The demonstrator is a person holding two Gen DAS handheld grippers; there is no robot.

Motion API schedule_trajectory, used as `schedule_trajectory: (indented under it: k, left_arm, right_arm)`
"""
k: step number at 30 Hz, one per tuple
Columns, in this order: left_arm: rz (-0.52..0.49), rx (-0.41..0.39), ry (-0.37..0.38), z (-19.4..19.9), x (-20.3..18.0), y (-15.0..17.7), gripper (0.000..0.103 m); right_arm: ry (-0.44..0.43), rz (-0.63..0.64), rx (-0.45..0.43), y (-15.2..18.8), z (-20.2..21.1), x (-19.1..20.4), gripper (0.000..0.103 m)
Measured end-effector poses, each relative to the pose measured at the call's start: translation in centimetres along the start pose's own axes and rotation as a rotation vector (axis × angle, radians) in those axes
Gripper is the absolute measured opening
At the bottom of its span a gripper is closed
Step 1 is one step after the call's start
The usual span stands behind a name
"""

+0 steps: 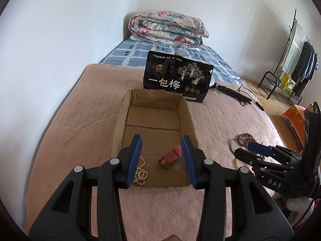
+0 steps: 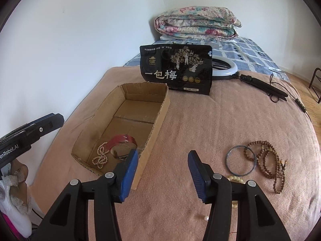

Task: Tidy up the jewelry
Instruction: 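Withdraw both tools from the box and move them toward the bead bracelets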

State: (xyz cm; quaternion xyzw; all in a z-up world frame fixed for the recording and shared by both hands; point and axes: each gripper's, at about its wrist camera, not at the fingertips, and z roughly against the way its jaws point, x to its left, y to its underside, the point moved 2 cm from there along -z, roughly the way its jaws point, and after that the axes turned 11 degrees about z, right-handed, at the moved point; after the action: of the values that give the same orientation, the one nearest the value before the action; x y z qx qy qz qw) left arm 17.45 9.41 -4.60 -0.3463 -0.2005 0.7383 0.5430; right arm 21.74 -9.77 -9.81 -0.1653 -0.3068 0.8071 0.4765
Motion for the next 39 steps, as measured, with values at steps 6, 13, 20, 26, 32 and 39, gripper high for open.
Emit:
schedule_trajectory:
  k: [6,13,20,26,32,39]
  left_arm:
    - [-0.049,-0.050,0.017,2.0,-2.6,0.7,0.041]
    - [-0.120,-0.103,0.043,4.1,-6.1,1.9,0.042]
    - [-0.179,-0.135,0.073,5.6,-9.3,3.3,0.042]
    - [-0.227,-0.152,0.096,6.4,-11.8,4.4,0.045]
    - [-0.259,-0.159,0.123,6.5,-13.6,5.1,0.050]
    - [-0.285,-0.145,0.145,5.9,-15.3,5.5,0.050]
  right_arm:
    - [0.029,-0.015,-0.025,1.0,2.5,-1.7,0.059]
    - [0.071,-0.039,-0.056,2.3,5.5,-4.1,0.066]
    - [0.116,-0.082,-0.085,4.1,8.2,-7.0,0.070]
    - [0.151,-0.120,-0.100,5.3,9.9,-9.2,0.070]
    - [0.175,-0.152,-0.095,6.8,10.7,-11.2,0.071]
    - [0.188,-0.178,-0.099,8.1,11.4,-12.9,0.071]
